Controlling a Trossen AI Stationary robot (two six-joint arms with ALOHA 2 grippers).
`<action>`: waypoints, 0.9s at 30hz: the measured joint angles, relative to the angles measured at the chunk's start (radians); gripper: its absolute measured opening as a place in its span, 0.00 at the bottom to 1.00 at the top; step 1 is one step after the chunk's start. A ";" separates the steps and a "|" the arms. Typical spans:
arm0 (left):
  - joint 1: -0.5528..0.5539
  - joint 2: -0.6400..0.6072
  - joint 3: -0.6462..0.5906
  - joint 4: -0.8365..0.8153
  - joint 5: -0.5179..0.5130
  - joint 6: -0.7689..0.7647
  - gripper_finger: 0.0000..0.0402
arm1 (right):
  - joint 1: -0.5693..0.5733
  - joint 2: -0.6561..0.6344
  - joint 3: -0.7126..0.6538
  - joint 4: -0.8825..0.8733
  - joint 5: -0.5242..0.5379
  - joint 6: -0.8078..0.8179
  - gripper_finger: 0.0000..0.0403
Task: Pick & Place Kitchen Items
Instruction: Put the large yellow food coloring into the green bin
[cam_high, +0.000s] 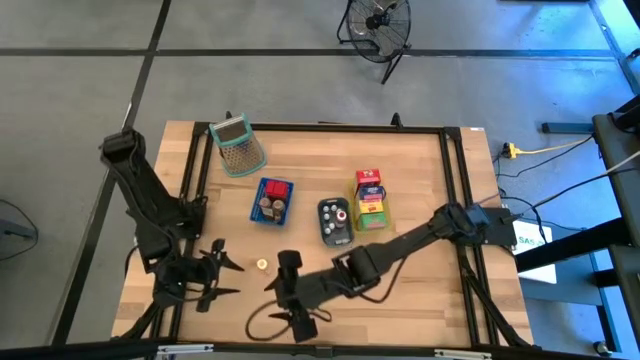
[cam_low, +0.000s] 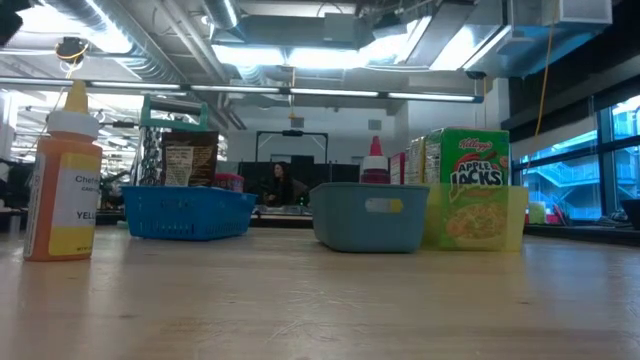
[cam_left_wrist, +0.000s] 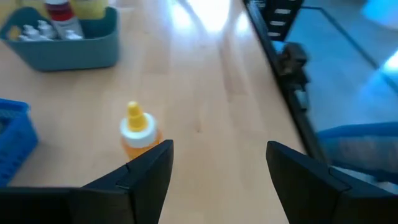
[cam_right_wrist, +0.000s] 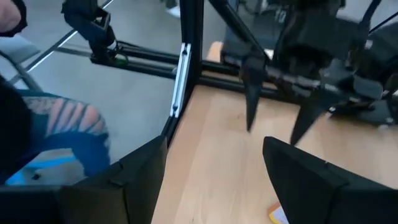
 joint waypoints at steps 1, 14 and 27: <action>0.005 0.008 -0.002 -0.006 -0.013 0.001 0.63 | 0.011 0.000 0.000 0.009 0.022 -0.001 0.67; 0.085 0.154 -0.053 0.008 -0.110 -0.064 0.63 | 0.062 0.000 0.000 0.089 0.209 0.202 0.67; 0.165 0.307 -0.053 0.147 -0.149 -0.052 0.63 | 0.062 0.000 0.000 0.089 0.208 0.245 0.67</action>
